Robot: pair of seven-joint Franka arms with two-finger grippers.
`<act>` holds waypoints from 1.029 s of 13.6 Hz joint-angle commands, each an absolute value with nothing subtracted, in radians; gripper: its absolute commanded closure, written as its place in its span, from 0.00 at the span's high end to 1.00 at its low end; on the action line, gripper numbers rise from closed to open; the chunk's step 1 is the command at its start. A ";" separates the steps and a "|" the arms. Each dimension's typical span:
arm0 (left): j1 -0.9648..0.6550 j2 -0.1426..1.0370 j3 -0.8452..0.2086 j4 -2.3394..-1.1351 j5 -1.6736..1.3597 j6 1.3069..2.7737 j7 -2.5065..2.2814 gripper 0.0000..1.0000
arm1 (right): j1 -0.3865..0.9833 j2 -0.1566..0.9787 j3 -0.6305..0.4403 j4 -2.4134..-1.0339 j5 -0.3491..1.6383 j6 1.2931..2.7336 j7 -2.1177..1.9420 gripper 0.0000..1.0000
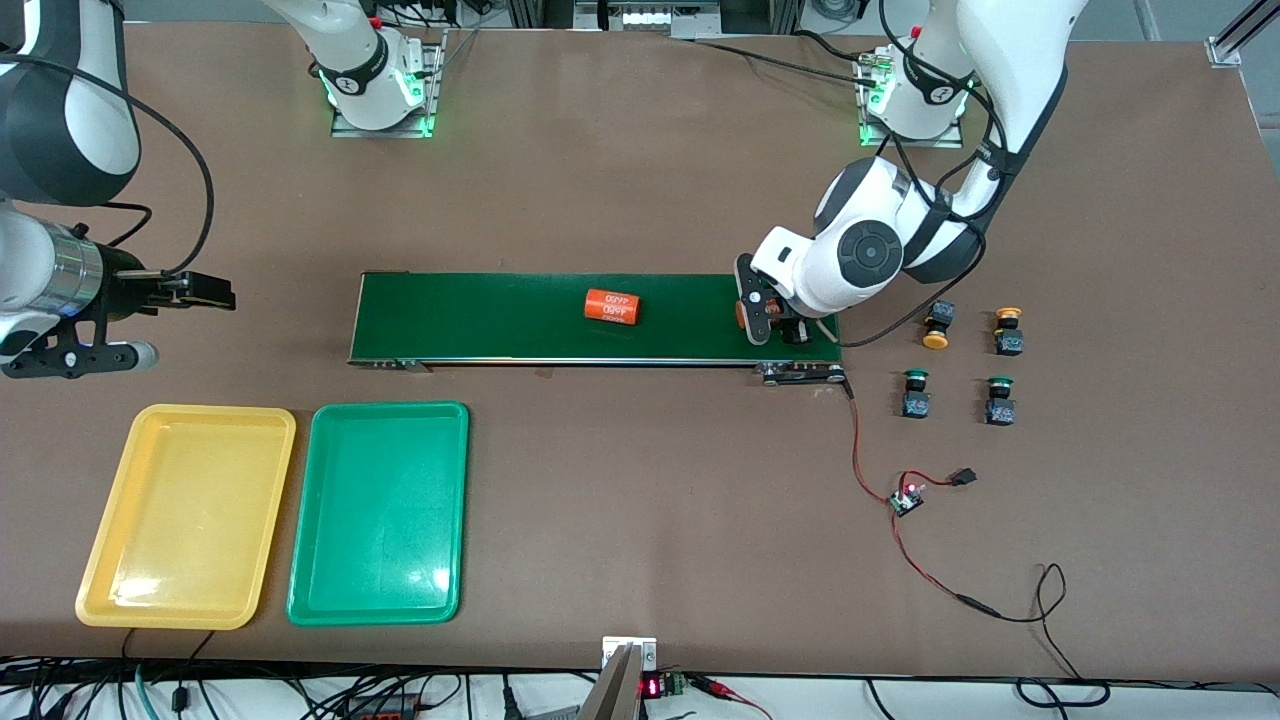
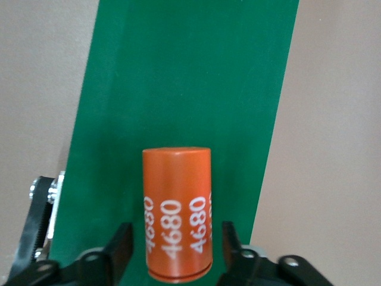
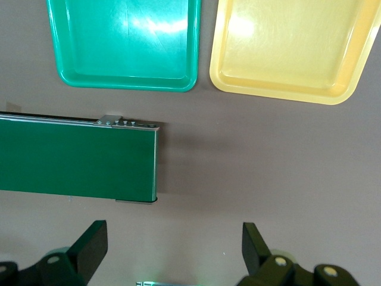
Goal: Sort buttons by color to trays
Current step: 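Place the second orange cylinder on the green belt, left gripper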
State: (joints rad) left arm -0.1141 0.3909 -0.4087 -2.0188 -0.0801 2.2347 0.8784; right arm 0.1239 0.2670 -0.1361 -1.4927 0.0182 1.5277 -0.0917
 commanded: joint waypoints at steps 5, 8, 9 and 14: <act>-0.052 0.213 -0.374 -1.997 -0.086 2.042 0.677 1.00 | 0.115 0.264 -0.133 -1.491 0.025 1.526 -0.106 1.00; -0.048 0.213 -0.261 -1.976 -0.086 2.042 0.507 1.00 | 0.118 0.264 -0.135 -1.491 0.026 1.526 -0.104 1.00; -0.049 0.219 -0.224 -1.974 -0.084 2.045 0.456 1.00 | 0.118 0.264 -0.133 -1.491 0.026 1.525 -0.104 1.00; -0.045 0.302 -0.118 -1.912 -0.074 2.046 0.052 1.00 | 0.117 0.264 -0.133 -1.491 0.026 1.531 -0.104 1.00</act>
